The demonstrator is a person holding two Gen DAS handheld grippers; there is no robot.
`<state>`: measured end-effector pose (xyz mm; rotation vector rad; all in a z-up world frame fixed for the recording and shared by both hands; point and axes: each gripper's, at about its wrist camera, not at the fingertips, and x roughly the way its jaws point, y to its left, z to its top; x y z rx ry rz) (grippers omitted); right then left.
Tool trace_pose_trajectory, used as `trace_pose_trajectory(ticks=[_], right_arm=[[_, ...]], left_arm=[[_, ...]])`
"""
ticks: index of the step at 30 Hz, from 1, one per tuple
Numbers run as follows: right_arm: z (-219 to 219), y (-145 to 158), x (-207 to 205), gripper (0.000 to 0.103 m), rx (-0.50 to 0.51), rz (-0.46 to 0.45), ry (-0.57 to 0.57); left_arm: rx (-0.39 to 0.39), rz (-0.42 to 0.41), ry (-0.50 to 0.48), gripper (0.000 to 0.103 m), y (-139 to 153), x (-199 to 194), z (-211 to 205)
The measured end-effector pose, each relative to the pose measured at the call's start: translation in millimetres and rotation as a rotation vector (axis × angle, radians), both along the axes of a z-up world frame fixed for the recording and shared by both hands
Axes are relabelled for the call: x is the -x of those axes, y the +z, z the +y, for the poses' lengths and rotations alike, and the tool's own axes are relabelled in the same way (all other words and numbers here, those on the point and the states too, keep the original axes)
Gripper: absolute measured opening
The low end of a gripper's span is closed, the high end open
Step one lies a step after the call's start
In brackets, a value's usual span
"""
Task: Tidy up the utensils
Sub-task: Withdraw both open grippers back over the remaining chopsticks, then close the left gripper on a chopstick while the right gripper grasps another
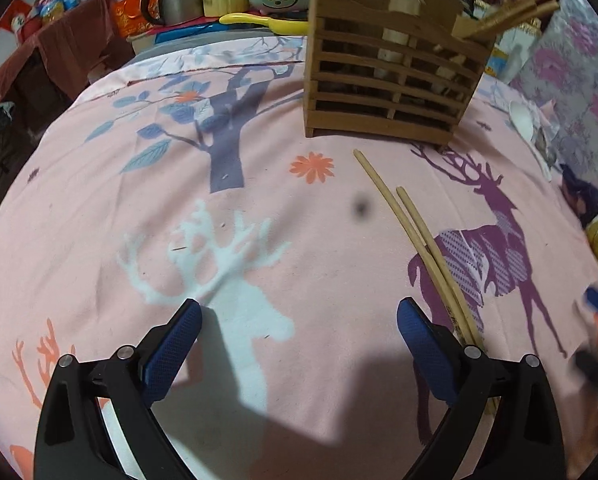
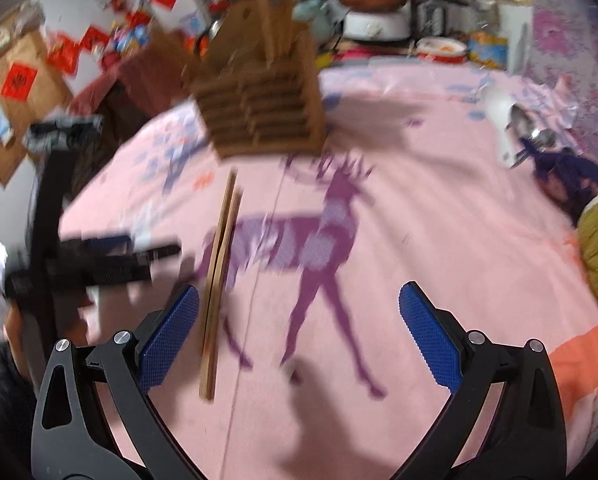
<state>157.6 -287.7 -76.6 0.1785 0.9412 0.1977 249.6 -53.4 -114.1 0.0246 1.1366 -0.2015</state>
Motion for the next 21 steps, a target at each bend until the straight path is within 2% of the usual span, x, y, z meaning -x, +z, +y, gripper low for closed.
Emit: trace_pose_trajectory(ticks=[4, 8, 11, 12, 13, 14, 16, 17, 18, 21], right_arm=[[22.4, -13.5, 28.1, 0.097, 0.089, 0.006, 0.127], [57.0, -23.2, 50.7, 0.093, 0.243, -0.017, 0.266], [64.4, -20.8, 54.5, 0.078, 0.237, -0.031, 0.316], [61.2, -20.7, 52.9, 0.07, 0.223, -0.024, 0.308], [56.7, -20.9, 50.2, 0.061, 0.202, -0.013, 0.297], [51.3, -21.0, 47.2, 0.057, 0.192, -0.007, 0.272], [42.2, -20.4, 43.1, 0.039, 0.194, -0.008, 0.223], [38.7, -20.5, 41.2, 0.035, 0.192, -0.006, 0.201], [35.1, -21.5, 39.7, 0.026, 0.186, -0.003, 0.185], [30.4, -22.8, 36.9, 0.016, 0.172, 0.005, 0.168]], left_arm=[[-0.006, -0.014, 0.007, 0.096, 4.3, 1.0, 1.3], [-0.028, -0.028, 0.012, 0.096, 5.9, 3.6, 0.8], [-0.033, -0.031, 0.018, 0.096, 6.1, 4.0, 2.5], [-0.032, -0.031, 0.019, 0.096, 6.2, 4.3, 3.2], [-0.031, -0.031, 0.02, 0.096, 6.5, 4.6, 3.5], [-0.031, -0.033, 0.018, 0.096, 6.9, 5.1, 3.3], [-0.032, -0.039, 0.008, 0.096, 7.8, 6.8, 1.3], [-0.035, -0.043, 0.001, 0.096, 8.2, 7.9, -0.2], [-0.038, -0.049, -0.009, 0.096, 8.9, 9.5, -2.7], [-0.043, -0.075, -0.056, 0.096, 12.2, 16.4, -12.9]])
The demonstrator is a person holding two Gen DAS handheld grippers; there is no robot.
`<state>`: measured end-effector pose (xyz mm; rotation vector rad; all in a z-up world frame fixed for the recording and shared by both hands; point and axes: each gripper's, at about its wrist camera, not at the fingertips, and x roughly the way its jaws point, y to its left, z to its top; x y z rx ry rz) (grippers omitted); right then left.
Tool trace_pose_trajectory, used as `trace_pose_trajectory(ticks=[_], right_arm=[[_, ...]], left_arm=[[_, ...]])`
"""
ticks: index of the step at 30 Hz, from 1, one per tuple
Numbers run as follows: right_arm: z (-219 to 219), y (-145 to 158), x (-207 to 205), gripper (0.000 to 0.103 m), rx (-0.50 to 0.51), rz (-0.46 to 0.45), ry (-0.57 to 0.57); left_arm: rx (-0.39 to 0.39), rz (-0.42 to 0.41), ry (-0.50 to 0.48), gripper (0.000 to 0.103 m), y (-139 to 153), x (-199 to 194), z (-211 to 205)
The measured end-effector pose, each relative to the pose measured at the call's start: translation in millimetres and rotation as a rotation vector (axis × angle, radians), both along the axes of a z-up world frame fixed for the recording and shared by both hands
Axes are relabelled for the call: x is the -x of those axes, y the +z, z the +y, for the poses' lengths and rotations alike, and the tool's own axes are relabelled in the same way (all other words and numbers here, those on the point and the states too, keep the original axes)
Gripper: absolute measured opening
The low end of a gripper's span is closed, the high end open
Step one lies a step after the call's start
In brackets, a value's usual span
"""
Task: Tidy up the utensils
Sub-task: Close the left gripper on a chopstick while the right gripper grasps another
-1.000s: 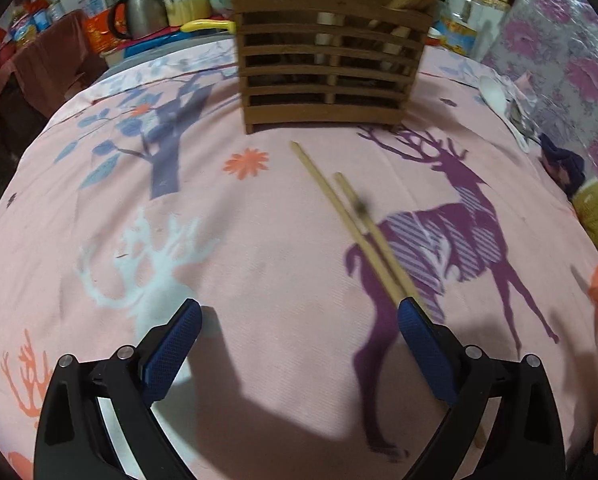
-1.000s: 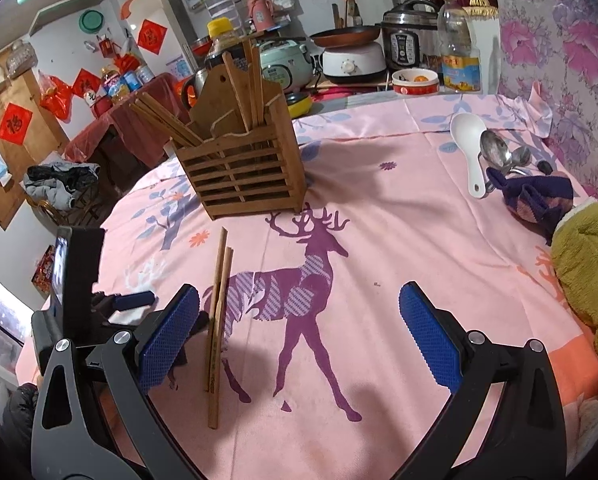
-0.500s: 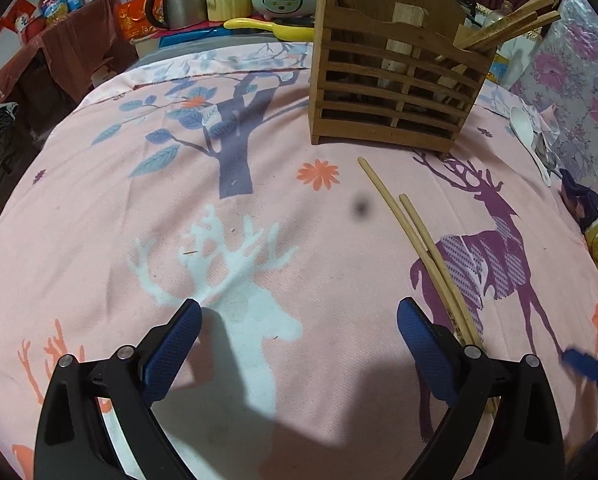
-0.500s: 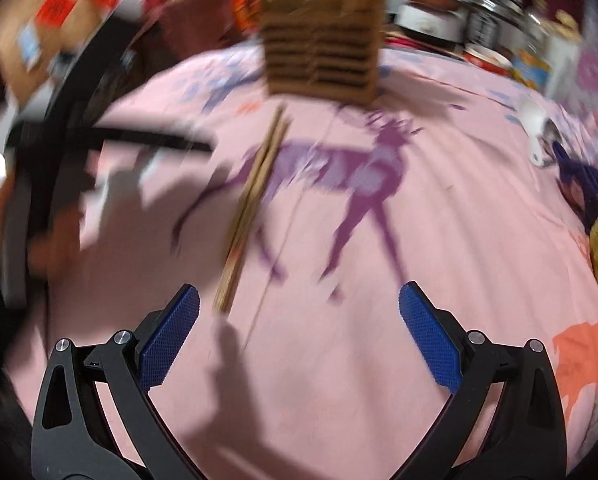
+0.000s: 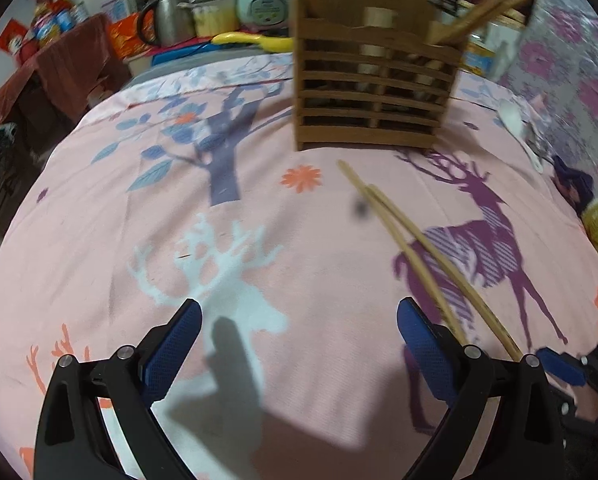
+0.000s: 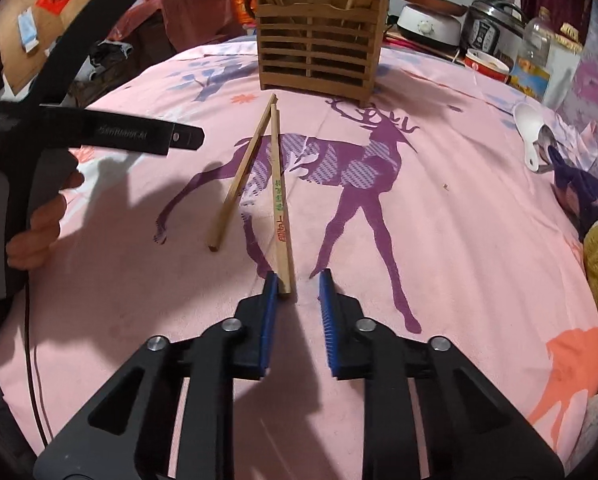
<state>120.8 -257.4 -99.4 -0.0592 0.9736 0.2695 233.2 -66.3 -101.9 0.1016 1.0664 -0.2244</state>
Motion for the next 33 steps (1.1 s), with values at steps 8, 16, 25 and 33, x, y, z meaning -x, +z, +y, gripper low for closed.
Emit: trace_pose_trajectory(ticks=[8, 16, 25, 33], right_arm=[[-27.4, -1.7, -12.7, 0.008, -0.031, 0.023, -0.134], [-32.2, -3.2, -15.0, 0.013, -0.054, 0.043, -0.139], [-32.8, -1.5, -13.7, 0.031, -0.097, 0.048, -0.123], [-32.2, 0.3, -12.4, 0.035, -0.103, 0.036, -0.125]], left_arm=[[0.022, -0.018, -0.132, 0.096, 1.7, 13.4, -36.8], [-0.033, 0.01, -0.177, 0.075, -12.5, 17.0, -54.7], [-0.02, 0.028, -0.084, 0.069, -10.5, 26.4, 12.2], [-0.04, 0.001, -0.1, 0.061, -5.6, 45.7, 19.4]])
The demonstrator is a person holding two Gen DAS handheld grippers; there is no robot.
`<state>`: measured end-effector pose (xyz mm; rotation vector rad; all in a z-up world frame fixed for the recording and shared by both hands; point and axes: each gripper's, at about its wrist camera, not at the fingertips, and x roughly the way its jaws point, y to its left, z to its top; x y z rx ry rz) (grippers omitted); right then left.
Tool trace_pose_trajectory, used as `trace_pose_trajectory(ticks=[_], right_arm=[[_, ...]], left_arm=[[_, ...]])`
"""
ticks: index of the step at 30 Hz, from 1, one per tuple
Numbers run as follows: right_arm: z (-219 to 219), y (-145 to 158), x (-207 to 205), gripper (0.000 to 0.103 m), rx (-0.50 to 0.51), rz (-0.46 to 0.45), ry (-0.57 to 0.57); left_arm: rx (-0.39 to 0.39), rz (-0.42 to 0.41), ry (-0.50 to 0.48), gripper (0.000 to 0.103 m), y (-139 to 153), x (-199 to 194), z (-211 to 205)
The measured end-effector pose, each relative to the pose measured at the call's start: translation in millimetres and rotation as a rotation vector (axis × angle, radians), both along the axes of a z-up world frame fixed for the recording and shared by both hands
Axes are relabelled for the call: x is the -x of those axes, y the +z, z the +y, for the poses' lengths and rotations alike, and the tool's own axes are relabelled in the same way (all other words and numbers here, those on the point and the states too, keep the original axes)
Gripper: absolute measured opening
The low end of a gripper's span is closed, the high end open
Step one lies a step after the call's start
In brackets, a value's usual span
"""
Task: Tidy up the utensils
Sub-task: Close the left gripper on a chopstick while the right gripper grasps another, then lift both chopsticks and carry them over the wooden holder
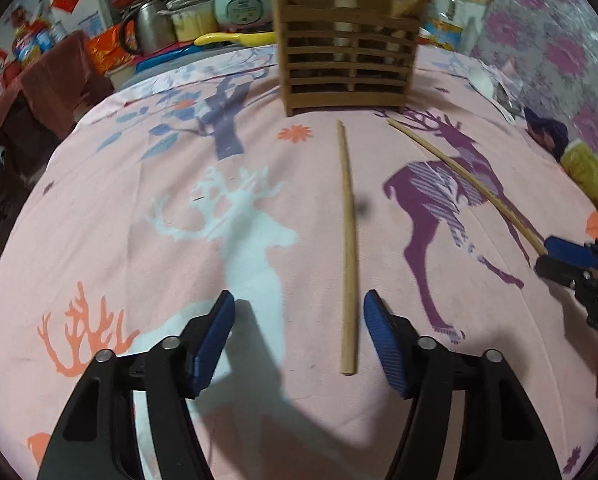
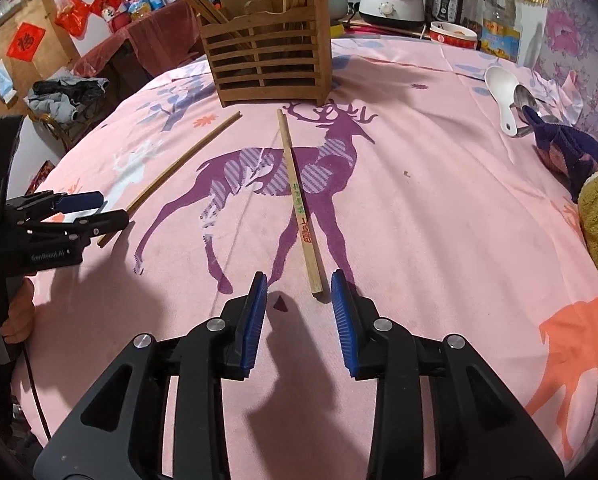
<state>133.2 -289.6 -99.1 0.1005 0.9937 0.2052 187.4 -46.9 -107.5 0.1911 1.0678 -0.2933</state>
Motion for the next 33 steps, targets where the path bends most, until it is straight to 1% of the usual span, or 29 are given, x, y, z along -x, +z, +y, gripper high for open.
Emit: trace_pose_trajectory(ticks=[1, 2, 3, 4, 5, 6, 7, 9, 11, 16, 18, 21, 26, 29, 33], right_arm=[[-0.1, -0.6, -0.3, 0.035, -0.001, 0.002, -0.001], [0.0, -1.0, -0.6, 0.035, -0.001, 0.002, -0.001], [0.3, -1.0, -0.5, 0.034, 0.0, 0.0, -0.001], [0.2, -1.1, -0.6, 0.034, 0.001, 0.0, 0.0], [0.4, -1.9, -1.0, 0.033, 0.003, 0.0, 0.0], [0.2, -2.2, -1.0, 0.028, 0.003, -0.001, -0.002], [0.4, -2.6, -1.4, 0.02, 0.005, -0.002, -0.003], [1.2, -4.8, -2.8, 0.016, 0.002, 0.006, 0.001], [1.5, -4.9, -2.9, 0.009, 0.0, 0.004, 0.003], [9.5, -4.8, -0.6, 0.007, 0.009, -0.004, 0.036], [15.5, -4.1, 1.2, 0.007, 0.022, -0.01, 0.061], [18.4, -3.9, 1.8, 0.007, 0.035, -0.014, 0.069], [18.4, -4.3, 2.2, 0.008, 0.039, -0.017, 0.07], [18.0, -3.8, 3.4, 0.007, 0.038, -0.022, 0.068], [18.0, 1.1, 5.5, 0.006, 0.022, -0.045, 0.072]], left_arm=[[-0.013, -0.011, -0.009, 0.059, 0.2, 2.8, -2.0], [-0.026, -0.027, -0.025, 0.054, 1.3, 5.9, -5.5], [-0.025, -0.029, -0.034, 0.048, 0.6, 6.2, -8.1], [-0.021, -0.029, -0.045, 0.045, 1.1, 7.5, -9.9], [-0.017, -0.028, -0.054, 0.039, 1.1, 8.3, -10.8], [-0.013, -0.026, -0.062, 0.033, 1.2, 9.0, -12.0], [-0.01, -0.025, -0.069, 0.031, 1.2, 9.6, -12.9], [-0.004, -0.022, -0.08, 0.02, 1.4, 10.8, -14.4], [0.003, -0.016, -0.086, 0.014, 1.7, 11.4, -15.3], [0.016, -0.005, -0.082, 0.013, 1.2, 12.3, -14.2], [0.009, -0.01, -0.08, 0.017, 1.1, 15.0, -15.2], [-0.007, -0.025, -0.075, 0.021, 1.3, 19.3, -15.2], [0.012, -0.01, -0.068, 0.021, 1.9, 18.1, -11.4], [0.015, -0.008, -0.078, 0.005, 3.2, 20.0, -12.7], [0.017, -0.038, -0.082, 0.005, 9.2, 23.8, -14.4]])
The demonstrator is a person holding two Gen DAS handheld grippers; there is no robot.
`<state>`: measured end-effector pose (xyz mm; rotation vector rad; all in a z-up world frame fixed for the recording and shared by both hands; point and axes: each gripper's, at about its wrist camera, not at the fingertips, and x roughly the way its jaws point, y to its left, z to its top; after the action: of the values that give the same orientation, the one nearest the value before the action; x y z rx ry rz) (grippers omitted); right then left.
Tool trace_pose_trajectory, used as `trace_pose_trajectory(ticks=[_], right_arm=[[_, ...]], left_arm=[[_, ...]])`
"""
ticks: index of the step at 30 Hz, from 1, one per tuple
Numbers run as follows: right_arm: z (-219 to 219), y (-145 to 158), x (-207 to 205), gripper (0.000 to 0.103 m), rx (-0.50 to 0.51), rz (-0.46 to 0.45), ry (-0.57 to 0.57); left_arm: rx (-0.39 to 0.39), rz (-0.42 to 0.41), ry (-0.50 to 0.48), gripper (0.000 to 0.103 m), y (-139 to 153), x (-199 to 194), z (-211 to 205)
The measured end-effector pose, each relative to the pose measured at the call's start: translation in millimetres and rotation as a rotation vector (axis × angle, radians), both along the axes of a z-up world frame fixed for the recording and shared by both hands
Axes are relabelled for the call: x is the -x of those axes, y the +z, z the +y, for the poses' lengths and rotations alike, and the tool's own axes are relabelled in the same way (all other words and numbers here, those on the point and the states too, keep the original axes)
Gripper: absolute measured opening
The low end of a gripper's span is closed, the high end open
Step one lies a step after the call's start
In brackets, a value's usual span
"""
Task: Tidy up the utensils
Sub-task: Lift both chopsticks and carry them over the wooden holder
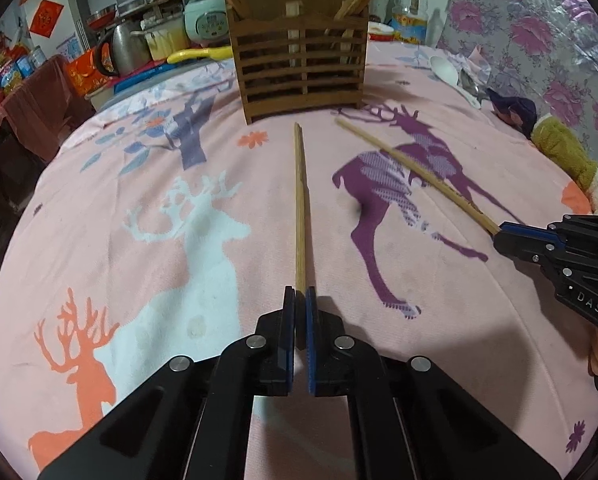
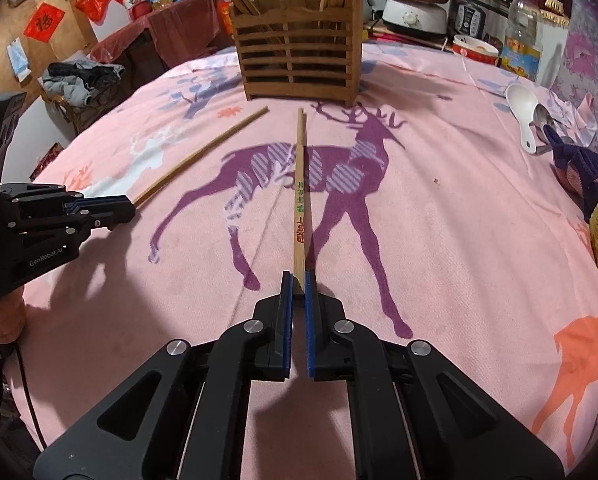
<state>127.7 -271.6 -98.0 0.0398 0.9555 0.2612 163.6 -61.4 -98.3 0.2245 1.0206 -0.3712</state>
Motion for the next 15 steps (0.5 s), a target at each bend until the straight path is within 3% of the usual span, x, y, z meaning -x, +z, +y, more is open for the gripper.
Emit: trace_pose_trajectory(ticks=[15], right_arm=[[-9.4, 27.7, 9.2, 0.006, -0.048, -0.122, -0.035]], left_arm=[[0.087, -0.105, 0.087, 0.005, 35.8, 0.5, 22.5]])
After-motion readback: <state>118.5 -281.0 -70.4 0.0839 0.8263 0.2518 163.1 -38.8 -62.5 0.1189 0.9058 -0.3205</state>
